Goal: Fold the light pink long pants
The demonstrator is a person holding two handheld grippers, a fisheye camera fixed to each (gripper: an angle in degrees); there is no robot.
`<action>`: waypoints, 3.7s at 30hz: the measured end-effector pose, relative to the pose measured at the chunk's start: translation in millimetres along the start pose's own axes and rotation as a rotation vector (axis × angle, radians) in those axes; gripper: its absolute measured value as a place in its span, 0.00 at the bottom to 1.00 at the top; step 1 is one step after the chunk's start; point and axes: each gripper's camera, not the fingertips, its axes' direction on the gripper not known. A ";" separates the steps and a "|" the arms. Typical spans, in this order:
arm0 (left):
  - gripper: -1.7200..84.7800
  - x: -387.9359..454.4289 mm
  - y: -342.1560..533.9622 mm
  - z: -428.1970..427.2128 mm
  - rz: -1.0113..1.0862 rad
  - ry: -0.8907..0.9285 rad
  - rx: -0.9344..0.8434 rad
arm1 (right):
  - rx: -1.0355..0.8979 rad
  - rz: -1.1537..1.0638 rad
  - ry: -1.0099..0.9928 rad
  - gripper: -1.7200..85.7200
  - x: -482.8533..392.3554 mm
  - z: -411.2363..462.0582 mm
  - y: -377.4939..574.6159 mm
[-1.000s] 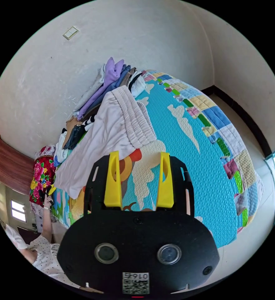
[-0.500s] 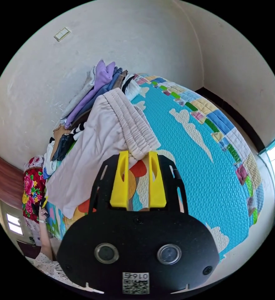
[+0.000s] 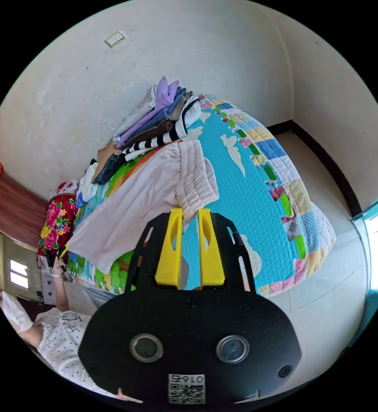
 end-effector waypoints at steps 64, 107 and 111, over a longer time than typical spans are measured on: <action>0.13 -65.4 80.4 -43.9 0.103 -0.079 -0.017 | 0.020 -1.283 -0.223 0.11 -984.7 190.5 145.9; 0.15 81.9 258.6 22.2 0.196 -0.458 0.054 | -0.579 -0.851 -0.250 0.18 -1279.3 267.4 -9.9; 0.10 124.3 272.1 49.4 0.298 -0.638 0.015 | -0.561 -0.852 -0.229 0.18 -1276.6 263.5 -14.3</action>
